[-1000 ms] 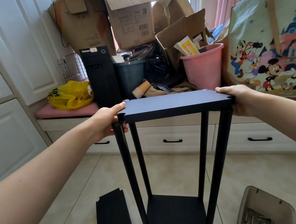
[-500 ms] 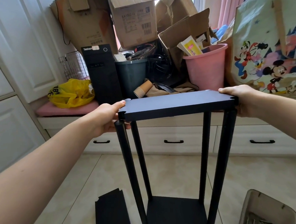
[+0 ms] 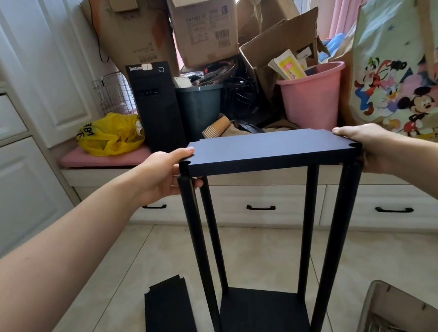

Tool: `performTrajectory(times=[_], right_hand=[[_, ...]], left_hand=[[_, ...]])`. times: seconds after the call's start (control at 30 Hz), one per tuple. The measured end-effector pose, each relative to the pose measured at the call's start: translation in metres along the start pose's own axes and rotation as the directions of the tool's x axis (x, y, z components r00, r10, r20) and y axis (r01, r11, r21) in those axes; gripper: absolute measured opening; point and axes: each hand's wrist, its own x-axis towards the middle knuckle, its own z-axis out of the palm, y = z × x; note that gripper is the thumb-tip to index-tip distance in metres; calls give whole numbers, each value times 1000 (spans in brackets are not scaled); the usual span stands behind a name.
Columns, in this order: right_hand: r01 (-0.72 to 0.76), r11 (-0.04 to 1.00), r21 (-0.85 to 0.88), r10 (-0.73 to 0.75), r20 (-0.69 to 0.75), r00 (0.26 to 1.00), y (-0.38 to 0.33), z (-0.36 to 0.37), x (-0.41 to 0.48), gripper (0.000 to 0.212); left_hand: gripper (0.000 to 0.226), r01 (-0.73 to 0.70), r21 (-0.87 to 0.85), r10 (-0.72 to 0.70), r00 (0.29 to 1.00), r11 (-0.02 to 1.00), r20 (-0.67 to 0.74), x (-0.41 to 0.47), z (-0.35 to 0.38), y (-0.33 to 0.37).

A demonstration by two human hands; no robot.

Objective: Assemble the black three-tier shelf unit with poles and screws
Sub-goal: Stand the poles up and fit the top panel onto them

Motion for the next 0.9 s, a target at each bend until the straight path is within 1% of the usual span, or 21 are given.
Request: performTrajectory(times=[0.17, 0.27, 0.37, 0.53, 0.7, 0.8, 0.9], right_hand=[[-13, 999, -36, 12, -12, 1000, -2, 0, 1, 24], [-14, 998, -64, 13, -16, 1000, -4, 0, 2, 25], [-12, 999, -50, 12, -3, 1000, -4, 1, 4, 23], [23, 999, -43, -23, 7, 1000, -2, 3, 10, 23], [26, 999, -46, -25, 24, 999, -1, 1, 10, 22], [45, 996, -78, -43, 26, 999, -2, 1, 9, 25], [37, 989, -146, -36, 11, 999, -4, 1, 8, 29]], left_hand=[[44, -14, 11, 15, 999, 1000, -52, 2, 4, 0], [46, -14, 23, 16, 998, 1000, -56, 3, 3, 0], [46, -5, 23, 6, 998, 1000, -62, 4, 4, -1], [43, 18, -23, -19, 998, 1000, -62, 8, 2, -7], [40, 32, -38, -34, 998, 999, -55, 8, 2, -9], [41, 35, -42, -38, 998, 999, -58, 8, 2, -9], [40, 43, -49, -46, 997, 998, -56, 8, 1, -9]])
